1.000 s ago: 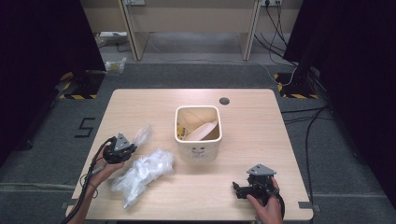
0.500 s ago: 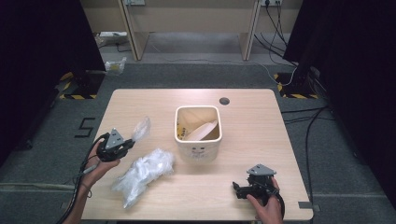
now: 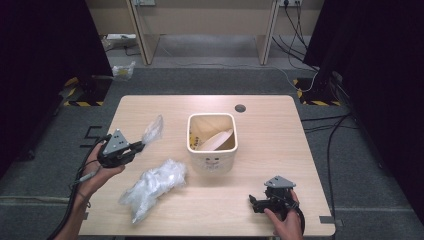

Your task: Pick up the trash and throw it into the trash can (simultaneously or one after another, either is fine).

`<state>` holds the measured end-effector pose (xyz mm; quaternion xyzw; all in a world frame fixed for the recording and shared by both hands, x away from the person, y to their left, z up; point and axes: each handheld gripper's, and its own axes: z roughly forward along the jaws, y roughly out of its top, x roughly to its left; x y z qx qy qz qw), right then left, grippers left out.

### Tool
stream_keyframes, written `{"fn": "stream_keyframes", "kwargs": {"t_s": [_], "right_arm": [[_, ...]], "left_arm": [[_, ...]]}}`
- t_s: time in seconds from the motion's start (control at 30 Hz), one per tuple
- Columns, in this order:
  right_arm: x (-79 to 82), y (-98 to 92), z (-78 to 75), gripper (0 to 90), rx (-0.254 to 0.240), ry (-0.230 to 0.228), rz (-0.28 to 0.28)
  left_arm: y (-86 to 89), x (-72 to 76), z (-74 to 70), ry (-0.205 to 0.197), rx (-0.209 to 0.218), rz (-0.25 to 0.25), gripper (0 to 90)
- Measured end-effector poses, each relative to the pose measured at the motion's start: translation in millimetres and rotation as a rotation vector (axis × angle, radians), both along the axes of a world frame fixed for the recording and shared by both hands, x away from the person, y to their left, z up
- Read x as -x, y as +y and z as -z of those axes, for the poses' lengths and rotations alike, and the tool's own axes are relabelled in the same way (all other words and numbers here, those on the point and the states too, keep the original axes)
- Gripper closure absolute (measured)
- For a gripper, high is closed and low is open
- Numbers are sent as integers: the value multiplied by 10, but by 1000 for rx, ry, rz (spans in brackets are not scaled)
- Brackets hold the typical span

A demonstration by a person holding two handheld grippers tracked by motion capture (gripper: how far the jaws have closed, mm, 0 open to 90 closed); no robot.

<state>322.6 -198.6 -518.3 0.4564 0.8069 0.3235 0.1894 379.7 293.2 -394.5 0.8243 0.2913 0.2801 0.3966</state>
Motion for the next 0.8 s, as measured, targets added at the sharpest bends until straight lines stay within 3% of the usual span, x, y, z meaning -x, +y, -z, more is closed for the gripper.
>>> {"fn": "stream_keyframes", "kwargs": {"t_s": [0.53, 0.8], "right_arm": [[0, 0, 0, 2, 0, 0, 0], [1, 1, -1, 3, -2, 2, 1]], "left_arm": [[-308, -28, -346, -35, -2, 85, 839], [-575, -57, -464, -54, 1, 145, 838]]}}
